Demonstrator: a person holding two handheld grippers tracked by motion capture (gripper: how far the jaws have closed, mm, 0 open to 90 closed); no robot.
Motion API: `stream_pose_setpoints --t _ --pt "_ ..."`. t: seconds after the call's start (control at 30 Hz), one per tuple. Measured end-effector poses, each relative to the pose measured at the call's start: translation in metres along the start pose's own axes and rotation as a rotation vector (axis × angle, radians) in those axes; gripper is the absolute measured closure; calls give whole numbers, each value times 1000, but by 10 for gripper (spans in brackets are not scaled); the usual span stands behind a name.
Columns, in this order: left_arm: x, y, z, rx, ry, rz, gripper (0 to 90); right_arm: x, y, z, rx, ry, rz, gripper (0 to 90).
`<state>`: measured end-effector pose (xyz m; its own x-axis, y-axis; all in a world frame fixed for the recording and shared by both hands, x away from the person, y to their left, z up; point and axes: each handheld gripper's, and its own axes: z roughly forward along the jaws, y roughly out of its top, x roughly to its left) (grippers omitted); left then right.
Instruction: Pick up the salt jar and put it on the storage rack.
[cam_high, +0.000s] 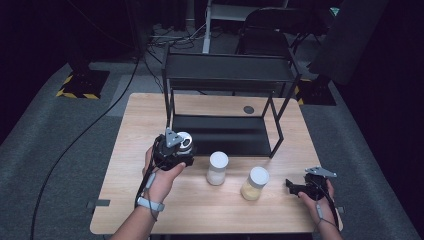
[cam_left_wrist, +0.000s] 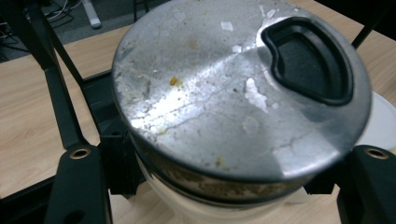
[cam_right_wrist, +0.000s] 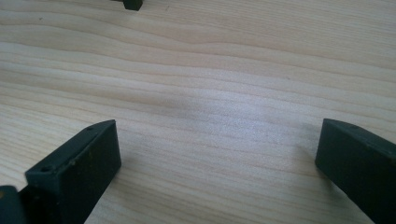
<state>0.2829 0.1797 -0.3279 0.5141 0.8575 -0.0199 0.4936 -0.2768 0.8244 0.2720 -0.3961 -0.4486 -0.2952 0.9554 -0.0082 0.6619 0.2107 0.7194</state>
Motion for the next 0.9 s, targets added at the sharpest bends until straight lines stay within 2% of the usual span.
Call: stream_pose_setpoints --t 0.23,0.43,0.57,0.9 --pt "5 7 16 -15 5 -7 304 0 0 0 0 0 0 0" --pt "9 13 33 -30 12 7 303 0 0 0 0 0 0 0" --pt "10 19 44 -22 17 17 303 0 0 0 0 0 0 0" --pt "21 20 73 -18 18 4 303 0 0 0 0 -1 2 0"
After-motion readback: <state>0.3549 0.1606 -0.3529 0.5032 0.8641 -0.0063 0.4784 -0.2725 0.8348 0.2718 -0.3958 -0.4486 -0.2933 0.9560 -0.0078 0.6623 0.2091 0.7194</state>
